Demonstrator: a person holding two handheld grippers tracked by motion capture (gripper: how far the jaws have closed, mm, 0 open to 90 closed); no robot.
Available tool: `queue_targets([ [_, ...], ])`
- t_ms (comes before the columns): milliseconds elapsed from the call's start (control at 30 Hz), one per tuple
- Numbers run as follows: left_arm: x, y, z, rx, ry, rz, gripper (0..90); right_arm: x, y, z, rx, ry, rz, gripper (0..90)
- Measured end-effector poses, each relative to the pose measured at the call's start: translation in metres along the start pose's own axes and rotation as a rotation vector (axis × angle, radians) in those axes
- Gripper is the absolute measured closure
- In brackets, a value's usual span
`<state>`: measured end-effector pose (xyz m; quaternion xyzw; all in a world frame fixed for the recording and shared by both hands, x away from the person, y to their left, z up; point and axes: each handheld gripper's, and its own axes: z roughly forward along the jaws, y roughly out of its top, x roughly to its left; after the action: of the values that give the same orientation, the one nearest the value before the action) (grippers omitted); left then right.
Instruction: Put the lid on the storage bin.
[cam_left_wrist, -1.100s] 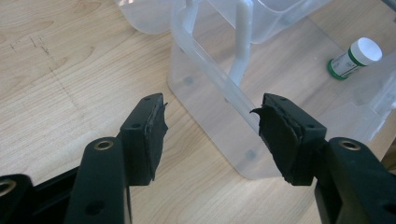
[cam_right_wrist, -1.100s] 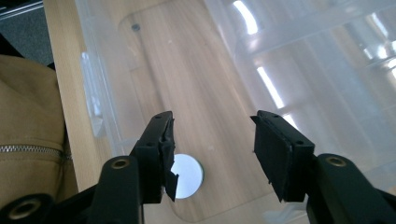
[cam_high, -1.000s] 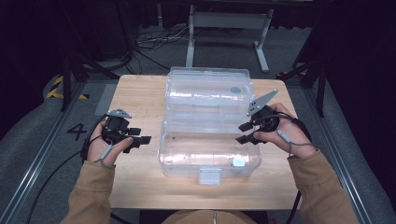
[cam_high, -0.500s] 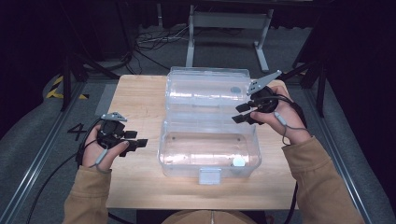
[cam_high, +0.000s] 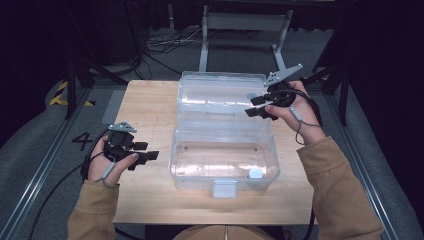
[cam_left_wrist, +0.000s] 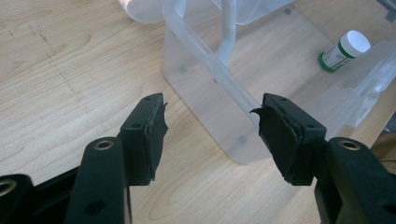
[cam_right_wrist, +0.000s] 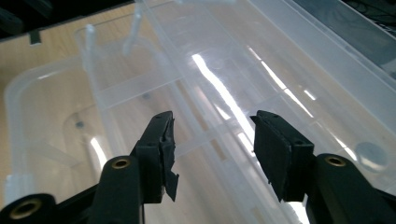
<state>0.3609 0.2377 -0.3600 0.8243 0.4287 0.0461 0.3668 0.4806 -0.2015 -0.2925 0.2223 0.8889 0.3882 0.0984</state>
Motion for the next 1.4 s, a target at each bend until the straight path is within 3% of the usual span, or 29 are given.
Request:
queue_targets([
  [300, -0.004, 0.001, 0.002, 0.001, -0.011, 0.014, 41.9, -0.010, -0.001, 0.011, 0.018, 0.021, 0.019, 51.6],
  [433, -0.004, 0.002, 0.002, 0.004, -0.015, 0.019, 41.8, -0.014, -0.003, 0.020, 0.060, 0.067, 0.012, 62.2],
  [533, -0.005, 0.002, 0.003, 0.005, -0.019, 0.023, 41.9, -0.012, -0.003, 0.021, 0.065, 0.050, -0.006, 70.2],
  [633, -0.007, 0.003, 0.003, 0.003, -0.022, 0.026, 41.8, -0.012, -0.003, 0.020, 0.065, 0.051, 0.006, 75.1],
  [800, -0.011, 0.005, 0.004, 0.005, -0.035, 0.036, 41.9, -0.012, -0.004, 0.019, 0.062, 0.067, 0.033, 76.6],
  [1067, -0.021, 0.008, 0.008, 0.015, -0.063, 0.074, 42.0, -0.011, -0.004, 0.019, 0.060, 0.066, 0.034, 77.0],
  [1100, -0.025, 0.009, 0.010, 0.021, -0.085, 0.084, 42.0, -0.011, -0.004, 0.018, 0.060, 0.067, 0.038, 77.2],
  [1400, -0.040, 0.012, 0.025, 0.061, -0.152, 0.148, 42.2, -0.009, -0.005, 0.017, 0.056, 0.069, 0.044, 77.8],
])
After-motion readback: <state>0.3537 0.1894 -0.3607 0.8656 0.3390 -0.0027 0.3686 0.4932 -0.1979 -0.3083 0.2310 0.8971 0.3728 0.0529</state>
